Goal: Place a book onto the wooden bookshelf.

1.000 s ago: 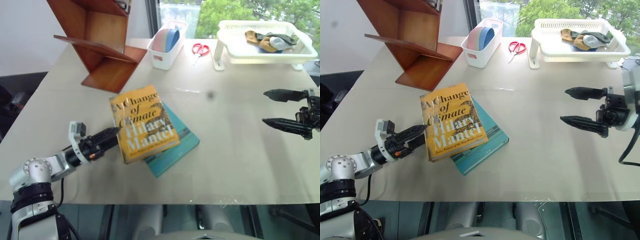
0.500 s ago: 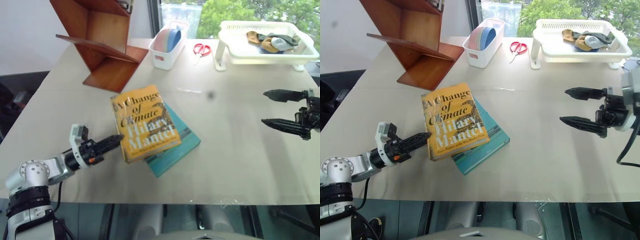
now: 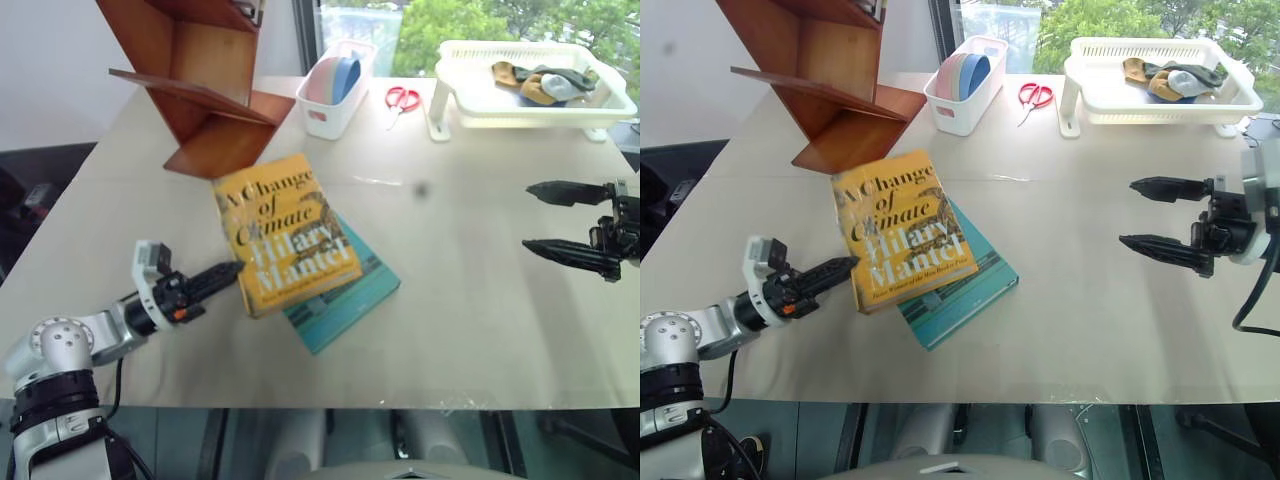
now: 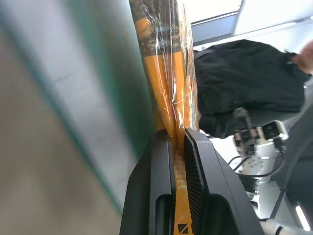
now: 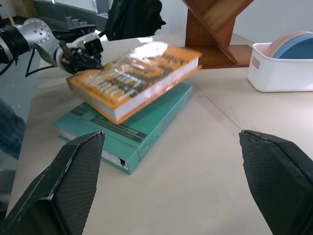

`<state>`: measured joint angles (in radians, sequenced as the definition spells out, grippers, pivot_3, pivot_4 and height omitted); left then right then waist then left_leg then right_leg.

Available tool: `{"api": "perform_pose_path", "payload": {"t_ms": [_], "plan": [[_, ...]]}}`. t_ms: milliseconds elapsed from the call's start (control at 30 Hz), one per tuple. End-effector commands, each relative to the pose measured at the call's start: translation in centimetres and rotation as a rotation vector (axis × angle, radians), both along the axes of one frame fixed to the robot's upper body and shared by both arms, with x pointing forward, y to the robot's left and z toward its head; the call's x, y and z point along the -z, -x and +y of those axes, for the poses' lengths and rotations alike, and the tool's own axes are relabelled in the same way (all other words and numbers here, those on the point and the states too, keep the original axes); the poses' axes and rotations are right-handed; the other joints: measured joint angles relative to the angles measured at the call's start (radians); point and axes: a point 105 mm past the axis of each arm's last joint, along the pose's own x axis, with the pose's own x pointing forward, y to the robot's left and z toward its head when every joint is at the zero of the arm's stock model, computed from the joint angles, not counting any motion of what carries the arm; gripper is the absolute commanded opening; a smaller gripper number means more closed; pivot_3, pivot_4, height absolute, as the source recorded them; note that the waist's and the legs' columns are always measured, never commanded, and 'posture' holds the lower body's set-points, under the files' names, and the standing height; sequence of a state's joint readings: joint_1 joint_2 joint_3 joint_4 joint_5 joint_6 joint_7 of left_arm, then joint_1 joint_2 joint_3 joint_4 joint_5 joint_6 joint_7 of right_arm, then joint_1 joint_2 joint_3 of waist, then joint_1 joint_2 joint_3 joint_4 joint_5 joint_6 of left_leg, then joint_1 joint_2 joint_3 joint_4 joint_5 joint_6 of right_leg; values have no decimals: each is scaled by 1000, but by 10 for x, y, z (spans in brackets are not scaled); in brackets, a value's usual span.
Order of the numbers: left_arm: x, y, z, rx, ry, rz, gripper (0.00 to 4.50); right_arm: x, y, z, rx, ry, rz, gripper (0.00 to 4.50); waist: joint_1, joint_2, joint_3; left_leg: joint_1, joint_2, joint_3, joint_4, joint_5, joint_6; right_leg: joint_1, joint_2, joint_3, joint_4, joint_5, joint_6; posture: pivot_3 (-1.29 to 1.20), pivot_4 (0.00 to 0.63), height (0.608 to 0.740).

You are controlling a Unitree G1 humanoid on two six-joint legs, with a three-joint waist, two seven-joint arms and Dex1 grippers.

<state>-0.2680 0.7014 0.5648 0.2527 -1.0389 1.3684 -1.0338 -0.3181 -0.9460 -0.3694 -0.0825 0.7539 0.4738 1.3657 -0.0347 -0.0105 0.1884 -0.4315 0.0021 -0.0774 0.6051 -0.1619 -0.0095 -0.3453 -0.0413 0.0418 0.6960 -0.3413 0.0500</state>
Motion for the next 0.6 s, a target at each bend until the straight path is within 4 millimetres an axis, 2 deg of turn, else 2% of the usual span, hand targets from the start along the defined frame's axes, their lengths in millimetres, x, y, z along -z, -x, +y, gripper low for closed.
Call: {"api": "perform_pose_path", "payload": {"t_ms": [33, 100, 300, 467, 600], "plan": [[-48, 0, -6, 8, -32, -213, 19, -13, 0, -4, 6, -2, -56, 4500, 2, 0, 0, 0, 0, 0, 0, 0, 0, 0, 0, 0, 0, 0, 0, 0, 150, 740], [-68, -7, -9, -20, -97, -302, 19, -16, -2, -5, 8, -24, -66, 4500, 5, 0, 0, 0, 0, 0, 0, 0, 0, 0, 0, 0, 0, 0, 0, 0, 150, 740], [-127, -20, -31, -38, -466, -674, 19, -36, -8, -10, -16, -192, -91, 4500, 5, -3, 2, -1, 0, 1, 1, 0, 0, 0, 4, 0, 0, 0, 0, 0, 150, 740], [-181, -31, -38, -124, -646, -942, 19, -55, -7, -16, -60, -346, -91, 4500, 5, -2, 4, -1, -1, 4, 0, 0, 0, 0, 6, 0, -1, 0, 0, 0, 150, 740], [-201, -39, -41, -145, -1003, -1206, 19, -65, -2, -23, -114, -453, -59, 4500, 3, -3, 5, -2, -1, 6, 0, 0, 0, 0, 7, 0, -2, 0, 0, 0, 150, 740]]}}
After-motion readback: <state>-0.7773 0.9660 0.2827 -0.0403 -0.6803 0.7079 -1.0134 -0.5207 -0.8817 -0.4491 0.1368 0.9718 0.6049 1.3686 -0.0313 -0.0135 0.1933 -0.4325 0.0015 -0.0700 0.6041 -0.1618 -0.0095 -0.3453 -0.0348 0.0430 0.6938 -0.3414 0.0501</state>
